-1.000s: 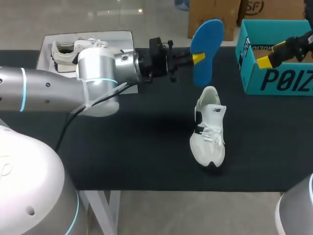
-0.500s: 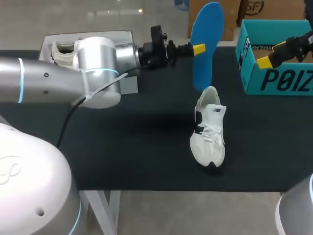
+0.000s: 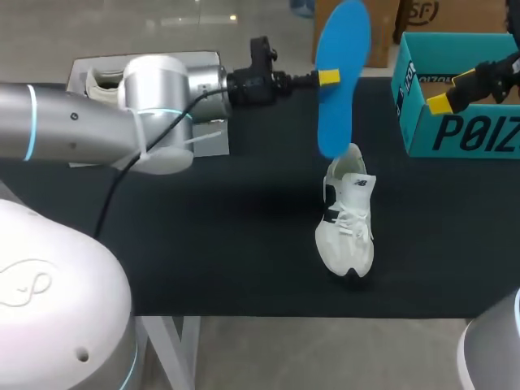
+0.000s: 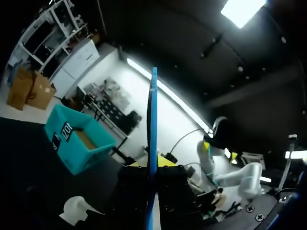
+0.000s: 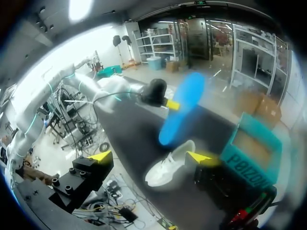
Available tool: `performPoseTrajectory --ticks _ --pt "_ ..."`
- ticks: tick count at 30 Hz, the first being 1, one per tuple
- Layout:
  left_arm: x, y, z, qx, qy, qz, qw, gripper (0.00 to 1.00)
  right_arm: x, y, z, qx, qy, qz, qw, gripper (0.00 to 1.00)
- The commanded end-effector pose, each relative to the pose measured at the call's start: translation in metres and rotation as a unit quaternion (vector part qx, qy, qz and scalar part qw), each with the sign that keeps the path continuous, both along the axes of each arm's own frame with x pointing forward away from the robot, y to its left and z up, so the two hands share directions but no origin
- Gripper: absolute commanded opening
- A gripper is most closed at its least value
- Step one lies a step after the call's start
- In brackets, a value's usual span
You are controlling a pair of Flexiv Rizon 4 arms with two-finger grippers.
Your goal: Take the shoe out of the shoebox, open the shoe tongue, remove and reinsert the insole, then place the shoe into the shoebox
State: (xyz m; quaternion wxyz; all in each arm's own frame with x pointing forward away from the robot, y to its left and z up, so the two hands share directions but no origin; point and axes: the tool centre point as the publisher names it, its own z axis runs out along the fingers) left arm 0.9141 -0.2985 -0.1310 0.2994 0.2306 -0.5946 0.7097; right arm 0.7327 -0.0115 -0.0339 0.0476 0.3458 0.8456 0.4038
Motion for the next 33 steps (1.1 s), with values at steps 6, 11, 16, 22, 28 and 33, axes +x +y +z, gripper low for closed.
performPoseTrajectory --ticks 6,11,16,22,28,33 --pt "0.007 -0.002 -0.011 -0.065 0.052 0.026 0.996 0.00 0.003 0.001 0.000 -0.002 0.002 0.000 1.000 1.00" --pt "0.007 -0.007 -0.018 -0.045 0.042 0.038 0.997 0.00 0.003 0.001 0.000 -0.002 0.002 0.000 1.000 1.00" --pt "0.011 -0.007 -0.017 -0.038 0.058 0.051 0.996 0.00 0.003 0.001 0.000 -0.002 0.002 0.000 1.000 1.00" --pt "0.016 -0.005 -0.013 -0.028 0.111 0.070 0.991 0.00 0.003 0.001 0.000 -0.002 0.002 0.000 1.000 1.00" --pt "0.012 -0.010 -0.013 -0.016 0.108 0.042 0.993 0.00 0.003 0.001 0.000 -0.002 0.002 0.000 1.000 1.00" --pt "0.012 -0.011 -0.012 -0.010 0.107 0.046 0.993 0.00 0.003 0.001 0.000 -0.002 0.002 0.000 1.000 1.00"
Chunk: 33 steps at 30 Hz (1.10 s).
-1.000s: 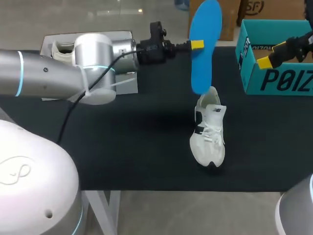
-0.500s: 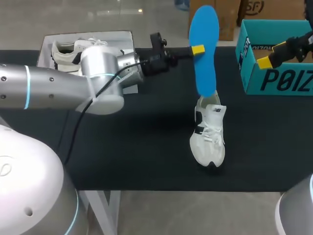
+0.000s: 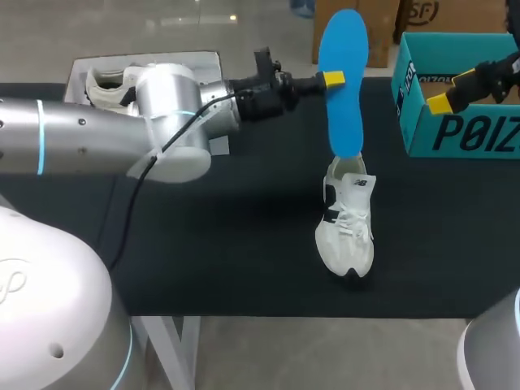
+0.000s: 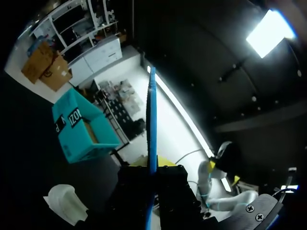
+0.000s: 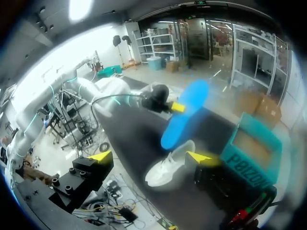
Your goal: Take the shoe out of the shoebox, open the shoe tongue, remove and reinsert the insole, then place the shoe into the shoebox
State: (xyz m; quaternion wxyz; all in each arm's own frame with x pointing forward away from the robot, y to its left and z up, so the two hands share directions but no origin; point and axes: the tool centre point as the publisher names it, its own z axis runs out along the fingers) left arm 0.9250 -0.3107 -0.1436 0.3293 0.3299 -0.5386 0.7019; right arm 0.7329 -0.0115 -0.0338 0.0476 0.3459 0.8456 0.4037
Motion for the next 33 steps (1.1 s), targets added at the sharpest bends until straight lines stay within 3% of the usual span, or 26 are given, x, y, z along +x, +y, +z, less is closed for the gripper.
performPoseTrajectory --ticks 1,7,10,14,18,33 --pt "0.001 0.002 0.001 0.002 0.000 -0.003 1.000 0.00 0.003 0.001 0.000 -0.002 0.002 0.000 1.000 1.00" --pt "0.001 0.002 0.001 0.002 0.000 -0.003 1.000 0.00 0.003 0.001 0.000 -0.002 0.002 0.000 1.000 1.00" --pt "0.001 0.002 0.001 0.002 0.000 -0.003 1.000 0.00 0.002 0.001 0.014 -0.061 0.011 -0.041 0.997 1.00" --pt "0.001 0.002 0.001 0.002 0.000 -0.003 1.000 0.00 -0.002 0.018 0.022 -0.126 0.035 -0.077 0.988 1.00" --pt "0.001 0.002 0.001 0.002 0.000 -0.003 1.000 0.00 -0.009 0.032 0.029 -0.140 0.026 -0.091 0.986 1.00" --pt "0.001 0.002 0.001 0.002 0.000 -0.003 1.000 0.00 -0.014 0.088 0.008 -0.105 0.031 -0.086 0.990 1.00"
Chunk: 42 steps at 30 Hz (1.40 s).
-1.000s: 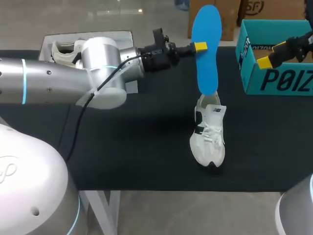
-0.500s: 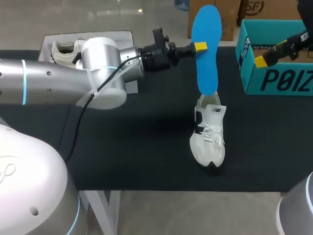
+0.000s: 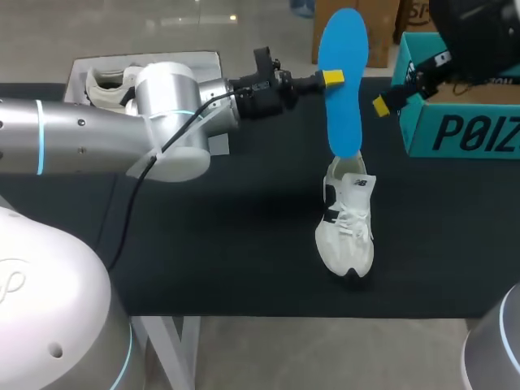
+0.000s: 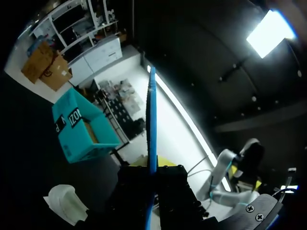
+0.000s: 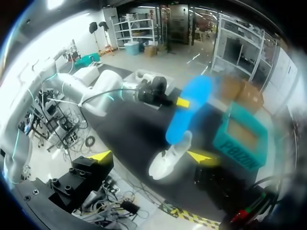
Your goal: Take the shoe out of the shoebox, open the shoe tongue, remove and reinsert the insole, then place the shoe into the shoebox
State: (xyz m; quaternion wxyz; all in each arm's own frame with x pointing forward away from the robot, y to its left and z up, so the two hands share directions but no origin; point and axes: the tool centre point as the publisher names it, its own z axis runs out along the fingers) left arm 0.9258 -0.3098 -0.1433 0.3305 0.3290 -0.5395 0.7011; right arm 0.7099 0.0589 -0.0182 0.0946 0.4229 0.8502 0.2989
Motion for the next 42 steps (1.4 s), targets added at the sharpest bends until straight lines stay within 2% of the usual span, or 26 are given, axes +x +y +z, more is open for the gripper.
performPoseTrajectory --ticks 1,6,12,17,20,42 --pt "0.000 0.001 0.000 0.001 0.000 -0.001 1.000 0.00 0.009 0.021 -0.007 -0.001 0.001 0.002 1.000 1.00" --pt "0.000 0.001 0.000 0.001 0.000 -0.001 1.000 0.00 0.001 0.034 -0.004 -0.039 -0.012 -0.017 0.999 1.00" --pt "0.000 0.001 0.000 0.001 0.000 -0.001 1.000 0.00 -0.006 0.030 -0.002 -0.065 -0.019 -0.057 0.996 1.00" --pt "0.000 0.001 0.000 0.001 0.000 -0.001 1.000 0.00 -0.008 0.027 -0.001 -0.064 -0.018 -0.072 0.995 1.00" --pt "0.000 0.001 0.000 0.001 0.000 -0.001 1.000 0.00 -0.008 0.033 -0.001 -0.052 -0.021 -0.060 0.997 1.00" --pt "0.000 0.001 0.000 0.001 0.000 -0.001 1.000 0.00 -0.008 0.033 -0.001 -0.052 -0.021 -0.060 0.997 1.00"
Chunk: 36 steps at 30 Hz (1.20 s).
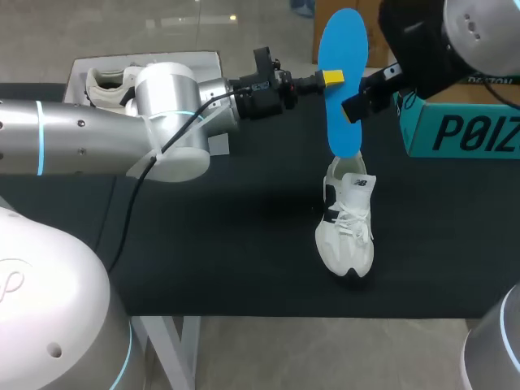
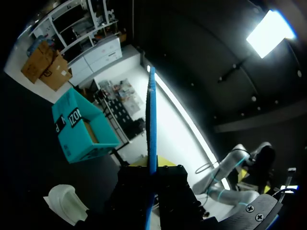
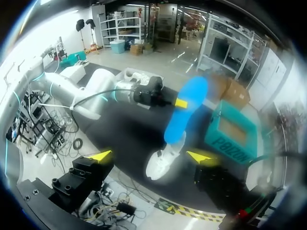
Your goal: Take the shoe out of the shoebox, open the shoe tongue, remove and reinsert the insole, then place the shoe into the shoebox
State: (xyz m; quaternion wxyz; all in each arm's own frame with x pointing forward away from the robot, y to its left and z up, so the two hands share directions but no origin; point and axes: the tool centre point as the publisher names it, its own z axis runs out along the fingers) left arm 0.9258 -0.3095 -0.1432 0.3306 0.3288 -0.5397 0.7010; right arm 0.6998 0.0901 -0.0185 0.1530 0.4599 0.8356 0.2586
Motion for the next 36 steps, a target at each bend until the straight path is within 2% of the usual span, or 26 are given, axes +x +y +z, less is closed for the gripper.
performPoseTrajectory --ticks 1,6,8,11,14,16,23,28,29,30,31,36 --pt "0.000 0.000 0.000 0.001 0.000 -0.001 1.000 0.00 0.002 0.002 0.000 -0.001 0.002 -0.001 1.000 1.00" --pt "0.000 0.000 0.000 0.001 0.000 -0.001 1.000 0.00 0.002 0.002 0.000 -0.001 0.002 -0.001 1.000 1.00" --pt "0.007 -0.003 0.024 0.072 -0.096 0.002 0.993 0.00 0.002 0.002 0.000 -0.001 0.002 -0.001 1.000 1.00" --pt "0.003 -0.009 0.050 0.125 -0.224 -0.002 0.967 0.00 0.002 0.002 0.000 -0.001 0.002 -0.001 1.000 1.00" --pt "-0.014 -0.015 0.059 0.130 -0.311 -0.013 0.941 0.00 0.002 0.002 0.000 -0.001 0.002 -0.001 1.000 1.00" --pt "-0.027 -0.019 0.053 0.139 -0.355 -0.018 0.924 0.00 0.002 0.002 0.000 -0.001 0.002 -0.001 1.000 1.00" --pt "-0.050 -0.009 0.037 0.132 -0.391 0.043 0.910 0.00 0.002 0.002 0.000 -0.001 0.002 -0.001 1.000 1.00" --pt "-0.057 0.004 0.045 0.117 -0.413 0.063 0.901 0.00 0.002 0.002 0.000 -0.001 0.002 -0.001 1.000 1.00" --pt "-0.057 0.006 0.046 0.139 -0.404 0.078 0.901 0.00 0.002 0.002 0.000 -0.001 0.002 -0.001 1.000 1.00" --pt "-0.055 0.007 0.046 0.129 -0.382 0.068 0.913 0.00 0.002 0.002 0.000 -0.001 0.002 -0.001 1.000 1.00" --pt "-0.051 0.006 0.044 0.129 -0.331 0.055 0.933 0.00 0.002 0.002 0.000 -0.001 0.002 -0.001 1.000 1.00" --pt "-0.051 0.006 0.044 0.129 -0.331 0.055 0.933 0.00 0.002 0.002 0.000 -0.001 0.002 -0.001 1.000 1.00"
